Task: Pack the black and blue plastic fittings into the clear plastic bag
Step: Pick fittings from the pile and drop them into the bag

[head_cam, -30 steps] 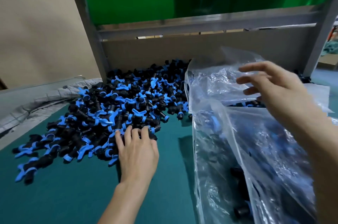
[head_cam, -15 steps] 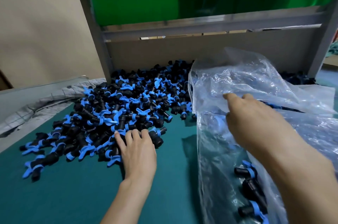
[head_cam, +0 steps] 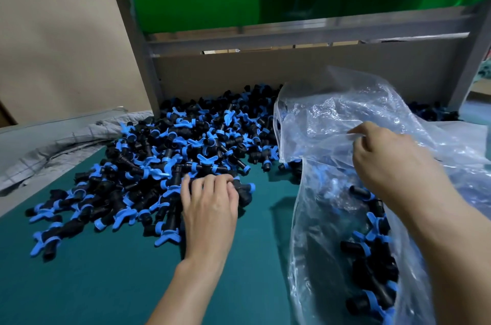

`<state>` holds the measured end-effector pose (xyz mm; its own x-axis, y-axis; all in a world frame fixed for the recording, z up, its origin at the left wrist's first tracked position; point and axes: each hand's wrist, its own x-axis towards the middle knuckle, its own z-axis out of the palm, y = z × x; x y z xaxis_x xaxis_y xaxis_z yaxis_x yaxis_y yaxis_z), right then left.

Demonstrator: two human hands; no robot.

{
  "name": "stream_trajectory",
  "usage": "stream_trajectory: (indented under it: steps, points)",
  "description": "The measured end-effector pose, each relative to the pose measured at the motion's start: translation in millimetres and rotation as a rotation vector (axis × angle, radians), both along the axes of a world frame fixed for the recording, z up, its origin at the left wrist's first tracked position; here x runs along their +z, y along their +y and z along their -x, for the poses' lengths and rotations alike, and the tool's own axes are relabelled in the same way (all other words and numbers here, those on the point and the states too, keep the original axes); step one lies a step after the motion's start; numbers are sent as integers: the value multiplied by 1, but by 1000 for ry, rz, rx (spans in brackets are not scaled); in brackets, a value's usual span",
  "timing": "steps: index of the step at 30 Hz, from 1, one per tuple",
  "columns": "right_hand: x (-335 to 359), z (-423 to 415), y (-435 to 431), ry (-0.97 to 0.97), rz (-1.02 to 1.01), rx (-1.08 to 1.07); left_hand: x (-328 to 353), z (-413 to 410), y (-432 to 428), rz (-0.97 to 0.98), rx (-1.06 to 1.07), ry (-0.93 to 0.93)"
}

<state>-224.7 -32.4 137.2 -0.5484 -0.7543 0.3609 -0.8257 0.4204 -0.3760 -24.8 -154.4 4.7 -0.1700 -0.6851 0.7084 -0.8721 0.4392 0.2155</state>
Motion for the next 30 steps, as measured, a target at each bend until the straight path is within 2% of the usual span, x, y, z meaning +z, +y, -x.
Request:
stream_trajectory:
  steps: [3,8,13,15,17,26,30]
  points:
    - [-3,4,-4,-16,-7,11,0,0,1,-121,-48,-25]
    - [-10,10,-7,-8,-16,70,2,0,3,-153,-154,45]
    - [-17,18,-9,36,11,113,-9,7,6,-291,-285,-4]
    - [-19,20,-10,34,23,125,-10,8,6,-314,-330,81]
    - [-20,22,-10,40,39,130,-8,7,7,-289,-365,188]
    - [-20,28,-11,44,72,139,-6,6,5,-77,-398,413]
    - [-20,27,-12,40,52,162,-7,9,10,-171,-402,329]
